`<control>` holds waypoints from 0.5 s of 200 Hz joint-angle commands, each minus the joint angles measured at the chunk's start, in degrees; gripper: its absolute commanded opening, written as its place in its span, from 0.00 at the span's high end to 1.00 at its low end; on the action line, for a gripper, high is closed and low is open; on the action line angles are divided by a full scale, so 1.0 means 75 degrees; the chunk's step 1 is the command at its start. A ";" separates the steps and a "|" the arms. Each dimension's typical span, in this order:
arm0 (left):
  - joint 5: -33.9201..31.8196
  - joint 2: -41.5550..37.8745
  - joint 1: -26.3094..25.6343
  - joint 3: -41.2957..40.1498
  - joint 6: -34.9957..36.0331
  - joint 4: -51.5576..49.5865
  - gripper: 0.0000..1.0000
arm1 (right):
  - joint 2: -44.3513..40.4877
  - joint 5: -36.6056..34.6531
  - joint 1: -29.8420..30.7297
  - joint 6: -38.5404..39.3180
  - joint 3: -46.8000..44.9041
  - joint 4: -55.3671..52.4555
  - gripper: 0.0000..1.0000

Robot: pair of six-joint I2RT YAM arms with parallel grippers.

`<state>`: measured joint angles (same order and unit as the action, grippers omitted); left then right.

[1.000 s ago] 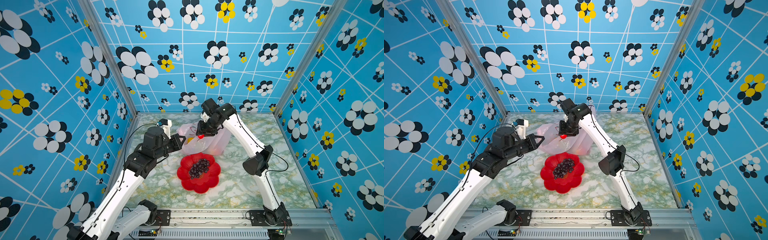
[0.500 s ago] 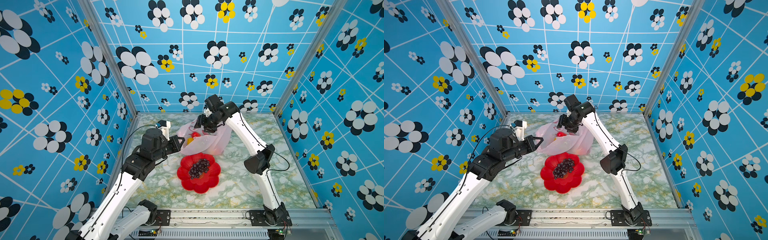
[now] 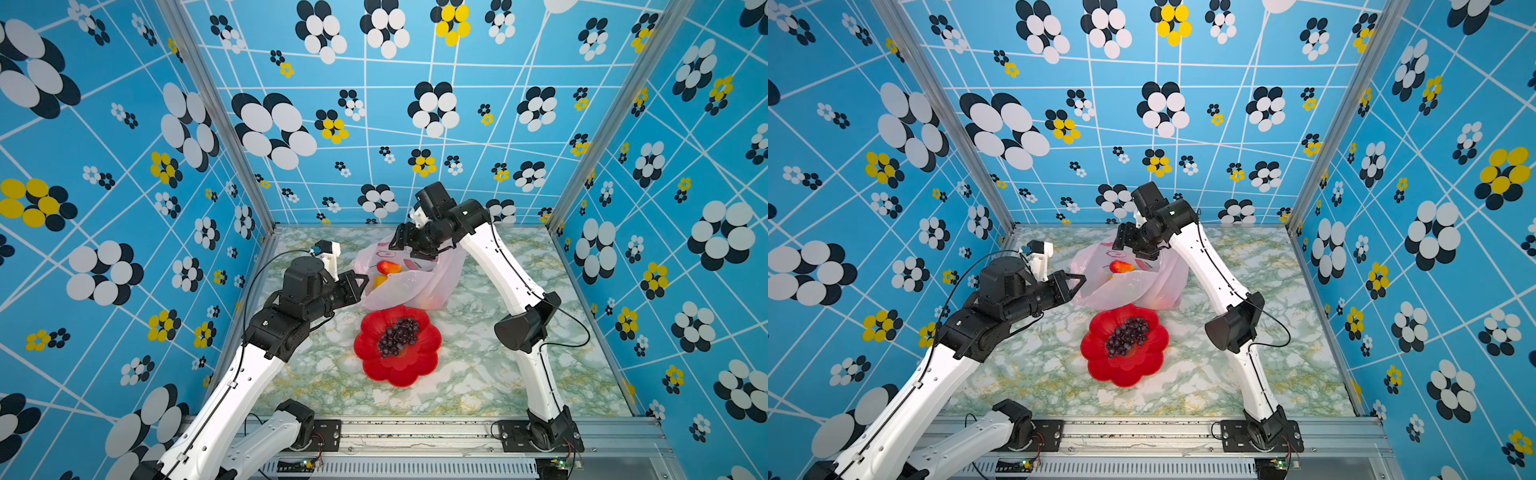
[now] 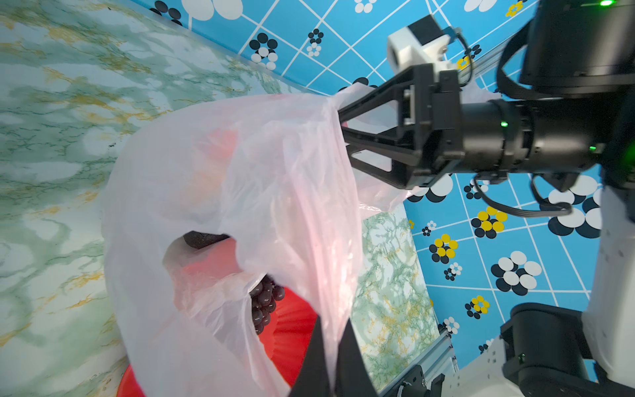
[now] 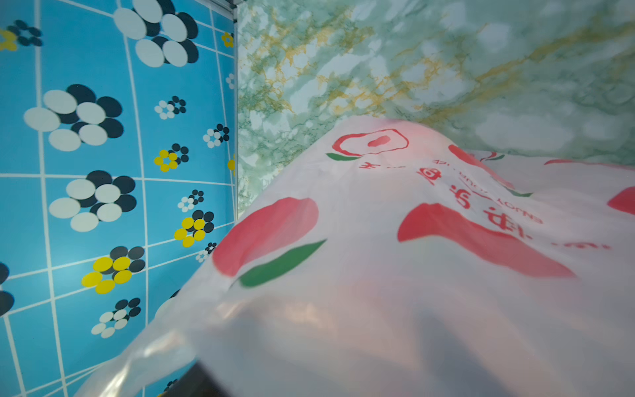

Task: Place the fruits into the plastic bag
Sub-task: Place the fruit in the plastic bag, then pick up the fruit from the plate.

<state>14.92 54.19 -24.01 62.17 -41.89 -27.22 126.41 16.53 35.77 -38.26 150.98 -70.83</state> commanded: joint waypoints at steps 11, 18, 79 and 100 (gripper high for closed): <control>-0.0146 -0.0013 0.0048 -0.0150 0.0007 0.0086 1.00 | -0.1247 -0.1186 0.0239 0.1181 -0.0074 -0.0019 0.01; -0.0166 -0.0007 0.0049 -0.0157 0.0006 0.0113 1.00 | -0.1516 -0.1737 0.0380 0.1375 -0.0206 -0.0007 0.01; -0.0207 0.0156 0.0070 -0.0088 0.0089 0.0148 1.00 | -0.4522 -0.1850 0.0060 -0.0178 -0.4754 0.1607 0.03; -0.0208 0.0181 0.0067 -0.0107 0.0101 0.0138 1.00 | -0.5769 -0.1361 0.0098 -0.1198 -0.6766 0.2274 0.07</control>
<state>14.06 55.29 -23.99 61.54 -42.00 -26.79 89.49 2.15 36.14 -37.39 112.99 -59.57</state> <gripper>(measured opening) 0.047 0.942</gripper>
